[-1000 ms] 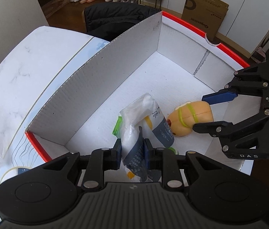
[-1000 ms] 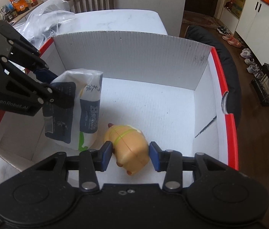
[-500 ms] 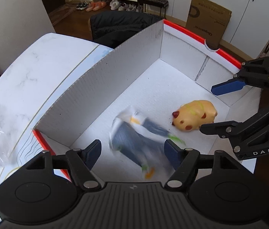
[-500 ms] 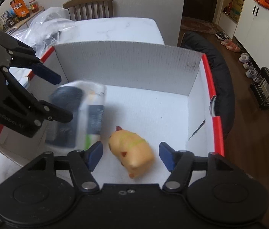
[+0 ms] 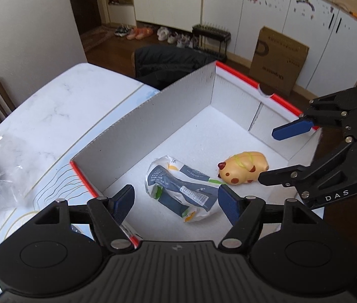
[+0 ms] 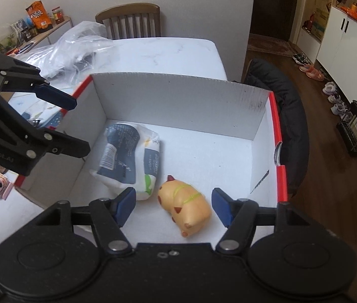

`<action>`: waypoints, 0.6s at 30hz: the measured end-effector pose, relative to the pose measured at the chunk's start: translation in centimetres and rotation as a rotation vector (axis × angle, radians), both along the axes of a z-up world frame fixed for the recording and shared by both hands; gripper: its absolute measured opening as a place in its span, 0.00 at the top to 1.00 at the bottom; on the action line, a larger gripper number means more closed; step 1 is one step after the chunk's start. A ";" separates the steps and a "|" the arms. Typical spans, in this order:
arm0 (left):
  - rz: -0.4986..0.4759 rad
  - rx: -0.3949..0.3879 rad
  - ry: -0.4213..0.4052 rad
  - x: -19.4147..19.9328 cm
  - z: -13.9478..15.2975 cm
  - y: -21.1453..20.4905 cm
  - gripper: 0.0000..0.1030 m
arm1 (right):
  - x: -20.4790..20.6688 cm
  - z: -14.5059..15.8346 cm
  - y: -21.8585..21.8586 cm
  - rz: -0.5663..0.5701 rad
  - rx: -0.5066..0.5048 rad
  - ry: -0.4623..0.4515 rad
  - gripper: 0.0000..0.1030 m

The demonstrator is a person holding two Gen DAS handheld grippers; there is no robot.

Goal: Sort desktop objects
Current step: 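Open both tools to drop the white bag and yellow toy into the box, then move both tools back over the items on the mat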

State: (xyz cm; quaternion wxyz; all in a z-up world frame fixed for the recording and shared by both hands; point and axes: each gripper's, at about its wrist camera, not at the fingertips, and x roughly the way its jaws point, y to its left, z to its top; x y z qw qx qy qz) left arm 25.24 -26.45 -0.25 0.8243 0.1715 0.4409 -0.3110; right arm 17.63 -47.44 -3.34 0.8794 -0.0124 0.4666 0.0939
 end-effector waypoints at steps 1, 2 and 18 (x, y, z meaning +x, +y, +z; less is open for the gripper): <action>0.007 -0.012 -0.005 -0.3 0.3 0.4 0.30 | 0.0 0.2 0.2 0.005 0.001 -0.003 0.36; 0.014 -0.025 -0.010 -0.6 0.5 0.7 0.30 | -0.1 0.5 0.3 0.009 0.002 -0.007 0.36; 0.094 -0.158 -0.046 -7.0 2.6 7.8 0.30 | -2.4 3.6 5.6 0.046 0.015 -0.057 0.35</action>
